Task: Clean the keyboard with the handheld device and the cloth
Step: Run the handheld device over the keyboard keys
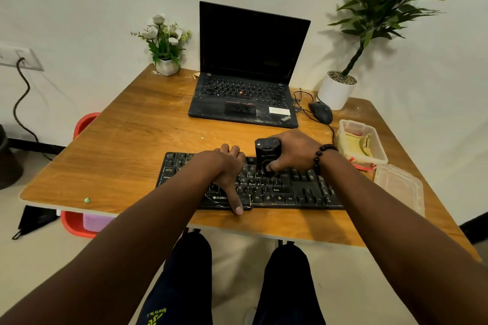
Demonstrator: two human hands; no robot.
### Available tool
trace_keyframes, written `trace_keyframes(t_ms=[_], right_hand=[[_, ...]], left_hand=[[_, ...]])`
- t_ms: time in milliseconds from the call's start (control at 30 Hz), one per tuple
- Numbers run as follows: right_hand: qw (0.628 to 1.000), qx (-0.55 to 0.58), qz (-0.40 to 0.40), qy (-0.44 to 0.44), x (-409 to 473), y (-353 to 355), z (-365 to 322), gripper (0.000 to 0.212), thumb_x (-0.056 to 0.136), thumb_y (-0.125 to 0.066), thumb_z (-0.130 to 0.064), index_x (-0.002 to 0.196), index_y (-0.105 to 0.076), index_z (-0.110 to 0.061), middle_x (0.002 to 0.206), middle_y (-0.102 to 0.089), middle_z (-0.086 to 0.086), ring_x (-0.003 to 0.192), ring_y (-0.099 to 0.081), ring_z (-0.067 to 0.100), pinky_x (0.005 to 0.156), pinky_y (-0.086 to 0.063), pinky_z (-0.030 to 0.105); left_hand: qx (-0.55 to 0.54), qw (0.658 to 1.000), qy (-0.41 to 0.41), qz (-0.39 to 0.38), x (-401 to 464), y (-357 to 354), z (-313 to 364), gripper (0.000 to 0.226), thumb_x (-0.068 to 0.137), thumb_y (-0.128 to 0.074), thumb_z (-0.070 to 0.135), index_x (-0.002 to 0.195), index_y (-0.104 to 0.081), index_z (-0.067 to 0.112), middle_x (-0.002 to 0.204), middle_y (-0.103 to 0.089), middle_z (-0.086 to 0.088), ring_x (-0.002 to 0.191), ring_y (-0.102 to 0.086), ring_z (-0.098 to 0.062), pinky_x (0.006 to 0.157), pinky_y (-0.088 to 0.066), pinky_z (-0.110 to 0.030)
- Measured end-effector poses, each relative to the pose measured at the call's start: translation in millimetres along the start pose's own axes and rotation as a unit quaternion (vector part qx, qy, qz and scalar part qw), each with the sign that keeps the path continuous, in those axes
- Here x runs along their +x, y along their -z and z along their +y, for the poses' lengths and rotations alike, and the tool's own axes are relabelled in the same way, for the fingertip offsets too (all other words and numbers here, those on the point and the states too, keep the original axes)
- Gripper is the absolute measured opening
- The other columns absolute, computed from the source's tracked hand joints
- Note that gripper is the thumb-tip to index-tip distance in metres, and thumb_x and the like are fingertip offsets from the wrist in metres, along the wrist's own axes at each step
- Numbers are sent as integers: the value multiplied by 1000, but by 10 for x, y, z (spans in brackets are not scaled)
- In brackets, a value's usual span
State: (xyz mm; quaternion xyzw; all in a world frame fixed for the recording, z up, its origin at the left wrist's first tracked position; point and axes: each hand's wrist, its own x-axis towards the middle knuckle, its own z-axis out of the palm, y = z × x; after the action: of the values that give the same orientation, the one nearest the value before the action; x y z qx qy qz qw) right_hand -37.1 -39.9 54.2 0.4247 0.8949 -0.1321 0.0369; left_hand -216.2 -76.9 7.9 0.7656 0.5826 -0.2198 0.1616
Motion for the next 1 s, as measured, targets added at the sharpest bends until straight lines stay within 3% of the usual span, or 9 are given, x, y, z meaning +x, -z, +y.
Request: trace_keyframes(t_ms=[133,233,367,533,700,900,1000], right_hand=[[999,19,42,-12,47,-10,6,33,75,-78,-28,102,-63,-13,94,-67,0,88,-61,17,78,-51,33],[997,29,77,-7,74,-93,-4,30,75,-78,-26,97,-64,-13,93,-68,1,88,-61,19,76,-51,34],[1000,27,-3,-6,83,-24,54,35,72,-78,-35,97,-63,-16,89,-64,-5,83,-58,14,65,-43,24],[991,64,116,-33,147,-114,96,35,72,-79,-23,103,-64,-18,96,-67,-3,93,-62,16,79,-51,32],[999,51,-12,-13,110,-5,60,38,73,-79,-34,102,-61,-17,94,-66,-4,87,-59,14,72,-49,27],[996,29,81,-28,186,-64,47,37,74,-79,-29,104,-64,-14,98,-68,0,93,-62,17,80,-51,31],[1000,11,13,-22,187,-16,33,36,73,-78,-34,99,-62,-15,94,-67,0,89,-61,17,74,-50,29]], left_hand=[[-12,1000,5,-5,18,-6,-14,146,49,-85,74,158,-7,16,159,-12,-6,146,-13,-34,114,-33,-60],[-12,1000,5,-7,22,-12,-14,147,49,-85,73,158,-6,15,160,-9,-6,147,-11,-35,115,-31,-60],[-1,1000,2,-6,24,0,-3,145,51,-85,73,158,-7,15,161,-10,-7,147,-11,-35,115,-31,-60],[1,1000,0,-8,26,-5,-9,146,50,-84,75,158,-8,15,159,-11,-7,146,-11,-36,114,-32,-61],[-6,1000,-3,-4,9,-9,-10,145,51,-84,74,158,-6,15,159,-12,-7,146,-11,-34,115,-31,-60],[-1,1000,-6,-2,-6,-10,-21,144,53,-83,74,158,-6,13,160,-10,-8,147,-10,-34,117,-28,-58],[6,1000,-5,-5,-12,-4,-10,144,53,-82,75,158,-5,13,159,-11,-8,146,-11,-34,116,-28,-58]])
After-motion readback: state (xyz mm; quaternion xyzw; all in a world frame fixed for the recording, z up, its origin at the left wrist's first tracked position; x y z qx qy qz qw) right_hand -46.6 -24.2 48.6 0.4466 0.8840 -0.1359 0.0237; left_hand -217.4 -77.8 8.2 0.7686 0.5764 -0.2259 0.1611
